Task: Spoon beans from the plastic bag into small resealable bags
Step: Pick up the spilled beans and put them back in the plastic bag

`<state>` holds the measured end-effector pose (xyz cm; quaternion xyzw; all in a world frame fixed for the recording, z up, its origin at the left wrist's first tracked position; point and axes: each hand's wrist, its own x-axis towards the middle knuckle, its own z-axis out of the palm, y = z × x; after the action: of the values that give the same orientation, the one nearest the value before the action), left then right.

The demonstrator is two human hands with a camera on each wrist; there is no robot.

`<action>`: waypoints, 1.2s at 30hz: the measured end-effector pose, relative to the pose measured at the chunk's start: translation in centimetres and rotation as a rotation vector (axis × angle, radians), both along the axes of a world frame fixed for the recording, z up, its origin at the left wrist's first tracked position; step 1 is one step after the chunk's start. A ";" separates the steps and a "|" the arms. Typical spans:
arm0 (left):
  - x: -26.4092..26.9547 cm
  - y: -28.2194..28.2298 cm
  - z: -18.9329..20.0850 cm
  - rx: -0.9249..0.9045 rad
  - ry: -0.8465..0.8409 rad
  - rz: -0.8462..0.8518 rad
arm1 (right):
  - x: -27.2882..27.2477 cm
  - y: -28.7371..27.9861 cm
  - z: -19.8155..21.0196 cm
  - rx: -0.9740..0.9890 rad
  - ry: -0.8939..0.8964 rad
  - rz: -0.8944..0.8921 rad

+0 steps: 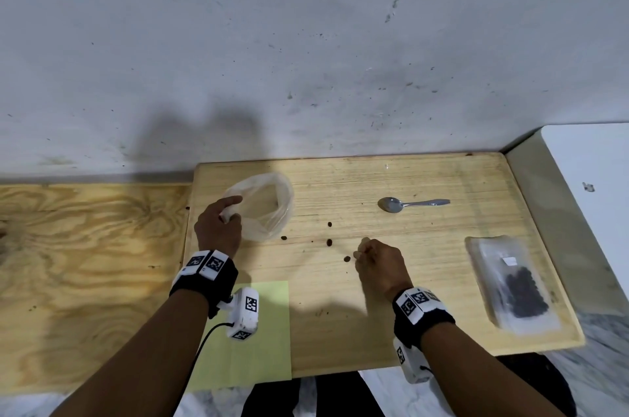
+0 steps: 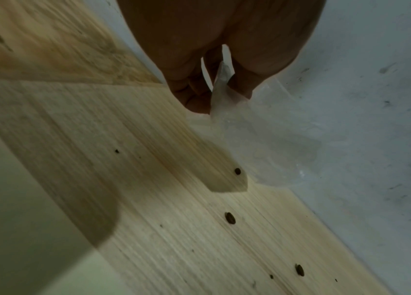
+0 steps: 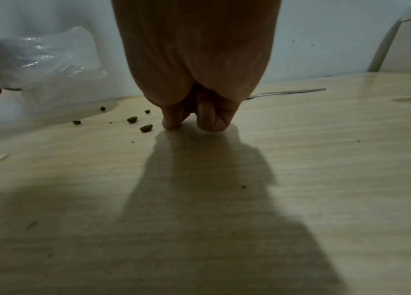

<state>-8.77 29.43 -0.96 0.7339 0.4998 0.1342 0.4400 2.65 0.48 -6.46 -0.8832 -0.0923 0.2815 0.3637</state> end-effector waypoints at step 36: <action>-1.2 -0.9 0.4 0.052 -0.006 0.002 | -0.7 0.7 -1.4 0.198 0.088 0.038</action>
<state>-9.93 28.53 -0.51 0.7444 0.4954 0.1497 0.4220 1.92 1.15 -7.82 -0.8278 -0.1202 0.3164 0.4473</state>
